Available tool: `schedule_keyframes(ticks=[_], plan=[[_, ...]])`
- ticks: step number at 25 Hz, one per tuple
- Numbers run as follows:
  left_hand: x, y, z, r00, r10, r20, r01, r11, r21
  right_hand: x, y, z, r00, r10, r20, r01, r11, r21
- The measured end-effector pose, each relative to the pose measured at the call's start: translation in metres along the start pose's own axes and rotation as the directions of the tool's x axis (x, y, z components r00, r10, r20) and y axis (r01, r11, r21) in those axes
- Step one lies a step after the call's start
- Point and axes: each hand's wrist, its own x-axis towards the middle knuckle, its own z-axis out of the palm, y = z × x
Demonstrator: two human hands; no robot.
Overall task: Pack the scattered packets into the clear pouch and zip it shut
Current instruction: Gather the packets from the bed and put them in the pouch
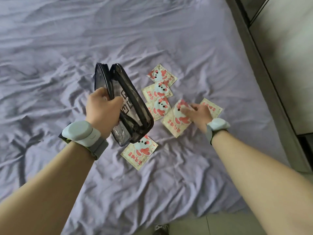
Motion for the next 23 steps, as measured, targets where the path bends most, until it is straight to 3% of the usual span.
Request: schedule_keyframes(ticks=[3, 6, 8, 10, 13, 18, 19, 21, 23], plan=[[-0.001, -0.003, 0.021, 1.000, 0.010, -0.001, -0.010, 1.000, 0.007, 0.038, 0.001, -0.027, 0.991, 0.054, -0.125, -0.054, 0.999, 0.005], [0.002, -0.008, 0.037, 1.000, 0.009, -0.011, -0.008, 1.000, 0.024, 0.056, 0.034, -0.051, 0.888, 0.255, -0.383, -0.353, 0.911, -0.212], [0.007, -0.008, 0.048, 1.000, 0.007, -0.025, -0.006, 1.000, 0.026, 0.057, 0.048, -0.045, 0.817, 0.364, -0.447, -0.505, 0.826, -0.250], [0.012, -0.007, 0.054, 0.999, 0.017, -0.034, -0.016, 1.000, 0.023, 0.057, 0.043, -0.023, 0.804, 0.379, -0.459, -0.528, 0.810, -0.255], [0.019, -0.006, 0.058, 0.999, 0.006, -0.041, -0.006, 1.000, 0.010, 0.064, 0.033, 0.010, 0.826, 0.292, -0.483, -0.425, 0.884, -0.193], [0.031, -0.009, 0.044, 0.998, -0.029, -0.058, 0.028, 0.999, -0.033, 0.091, 0.033, 0.033, 0.912, 0.273, -0.304, -0.255, 0.962, 0.100], [0.035, -0.011, 0.038, 0.997, -0.031, -0.068, 0.029, 0.999, -0.029, 0.096, 0.031, 0.030, 0.903, 0.317, -0.292, -0.236, 0.931, 0.280], [0.043, -0.015, 0.024, 0.994, -0.034, -0.102, 0.032, 0.999, -0.026, 0.098, 0.016, 0.021, 0.884, 0.406, -0.233, -0.190, 0.765, 0.615], [0.049, -0.017, 0.016, 0.991, -0.044, -0.129, 0.039, 0.998, -0.041, 0.100, 0.004, 0.020, 0.943, 0.321, -0.084, -0.156, 0.653, 0.741]])
